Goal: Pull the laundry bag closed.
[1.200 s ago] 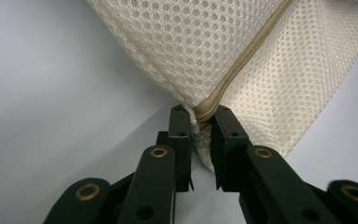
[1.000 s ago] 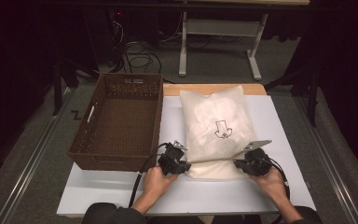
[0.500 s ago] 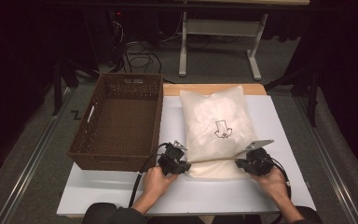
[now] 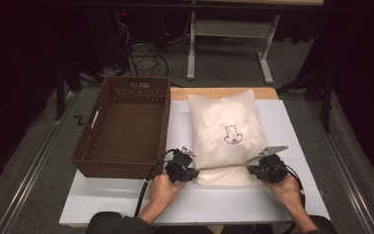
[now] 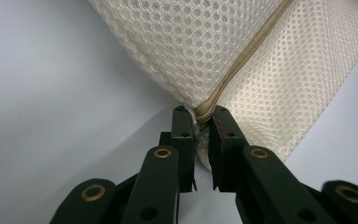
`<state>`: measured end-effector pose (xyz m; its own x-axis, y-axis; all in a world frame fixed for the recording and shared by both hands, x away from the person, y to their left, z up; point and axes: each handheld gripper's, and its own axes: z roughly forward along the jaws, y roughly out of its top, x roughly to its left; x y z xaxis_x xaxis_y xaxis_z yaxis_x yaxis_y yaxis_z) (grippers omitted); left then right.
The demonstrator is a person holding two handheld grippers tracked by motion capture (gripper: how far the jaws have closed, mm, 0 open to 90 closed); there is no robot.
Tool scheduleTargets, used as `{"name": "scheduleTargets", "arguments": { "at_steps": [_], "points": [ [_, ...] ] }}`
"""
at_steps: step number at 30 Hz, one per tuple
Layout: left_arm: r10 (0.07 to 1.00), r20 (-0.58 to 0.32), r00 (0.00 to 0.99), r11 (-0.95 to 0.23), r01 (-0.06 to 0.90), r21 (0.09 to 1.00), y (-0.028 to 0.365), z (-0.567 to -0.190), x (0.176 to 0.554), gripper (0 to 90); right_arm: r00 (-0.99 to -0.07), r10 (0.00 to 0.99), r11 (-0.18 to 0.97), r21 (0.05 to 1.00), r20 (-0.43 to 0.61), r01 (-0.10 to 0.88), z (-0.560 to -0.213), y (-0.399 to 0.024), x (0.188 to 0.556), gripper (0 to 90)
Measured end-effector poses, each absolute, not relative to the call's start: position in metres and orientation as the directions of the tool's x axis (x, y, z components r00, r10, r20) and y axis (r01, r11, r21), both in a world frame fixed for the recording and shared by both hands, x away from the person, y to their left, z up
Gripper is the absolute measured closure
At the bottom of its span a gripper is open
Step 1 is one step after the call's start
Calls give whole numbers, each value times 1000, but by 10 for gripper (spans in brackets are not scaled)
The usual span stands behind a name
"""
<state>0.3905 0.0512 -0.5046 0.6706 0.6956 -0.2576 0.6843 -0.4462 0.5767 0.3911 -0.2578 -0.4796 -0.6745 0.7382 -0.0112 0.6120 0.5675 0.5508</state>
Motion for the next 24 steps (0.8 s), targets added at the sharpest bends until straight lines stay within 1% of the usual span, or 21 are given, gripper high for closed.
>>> {"name": "scheduleTargets", "arguments": {
  "at_steps": [11,24],
  "points": [
    [714,-240,658,-444,690,572,55,-502,392,819,-660,751,554,557,-15,619,-478,-260,390,877],
    [723,-245,645,-432,700,568,58,-503,394,817,-648,762,540,560,-8,628,-477,-264,391,878]
  ]
}}
